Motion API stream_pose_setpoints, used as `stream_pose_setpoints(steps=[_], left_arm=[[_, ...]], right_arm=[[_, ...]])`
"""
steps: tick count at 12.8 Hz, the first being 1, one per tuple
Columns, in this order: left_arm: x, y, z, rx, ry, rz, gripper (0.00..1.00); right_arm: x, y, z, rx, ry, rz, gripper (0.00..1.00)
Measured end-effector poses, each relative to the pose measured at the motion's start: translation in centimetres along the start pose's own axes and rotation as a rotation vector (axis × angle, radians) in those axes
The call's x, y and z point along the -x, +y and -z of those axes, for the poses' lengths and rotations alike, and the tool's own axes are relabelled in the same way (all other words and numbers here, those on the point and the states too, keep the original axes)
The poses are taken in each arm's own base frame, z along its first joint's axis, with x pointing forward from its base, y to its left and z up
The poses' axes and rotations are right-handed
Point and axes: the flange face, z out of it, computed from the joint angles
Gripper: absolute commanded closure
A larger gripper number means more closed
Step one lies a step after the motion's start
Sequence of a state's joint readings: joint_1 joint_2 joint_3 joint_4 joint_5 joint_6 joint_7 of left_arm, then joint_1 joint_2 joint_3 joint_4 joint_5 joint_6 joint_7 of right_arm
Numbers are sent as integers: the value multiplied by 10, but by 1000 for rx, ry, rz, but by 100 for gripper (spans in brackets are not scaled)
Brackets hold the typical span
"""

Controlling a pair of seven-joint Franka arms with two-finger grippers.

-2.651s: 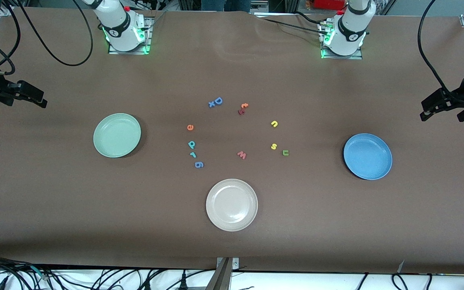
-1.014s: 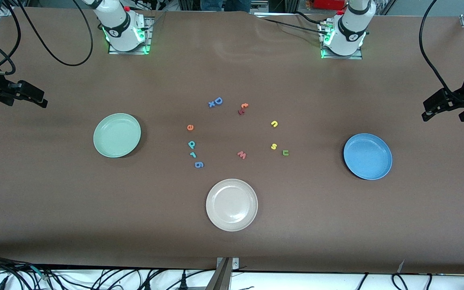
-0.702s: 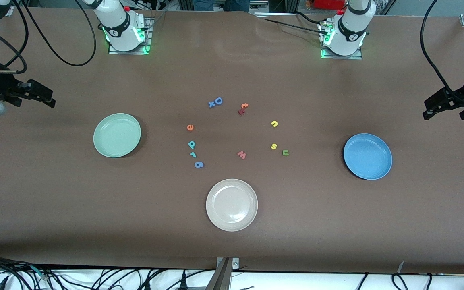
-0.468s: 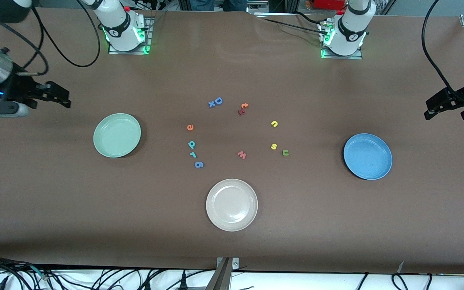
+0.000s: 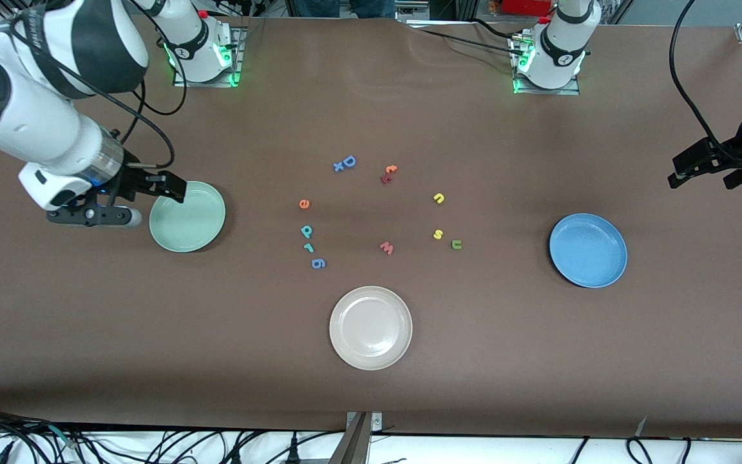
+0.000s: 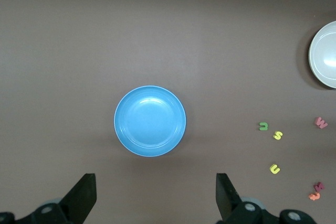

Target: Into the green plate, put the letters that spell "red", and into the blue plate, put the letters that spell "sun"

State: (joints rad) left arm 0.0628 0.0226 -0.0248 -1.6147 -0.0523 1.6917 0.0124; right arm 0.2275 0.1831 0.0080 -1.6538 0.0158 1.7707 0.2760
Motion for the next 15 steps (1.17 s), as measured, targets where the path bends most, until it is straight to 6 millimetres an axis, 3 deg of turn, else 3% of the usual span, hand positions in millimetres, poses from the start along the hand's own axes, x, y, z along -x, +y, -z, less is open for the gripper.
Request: stream_pose_setpoints(steps=[4,8,10,13,15], left_arm=[[-3,0,-20,1,-56,-1,0],[-17,12,-70,7,-141,-26,0],[-25,40,-98,15,-169,-73,0],[-34,89,-125,25,-153,-100,0],[-34,137,-155,-40,-153,-92,0]], right_arm=[[-8,-30,-43,5,-8,-2,0],[-13,-69,-87,10,-9,-14,0],[-10,-100,-117,15,-14,16,0],[-1,-149,-170,24,-20,48,0],[4,-175,-203,20,-6,4,0]])
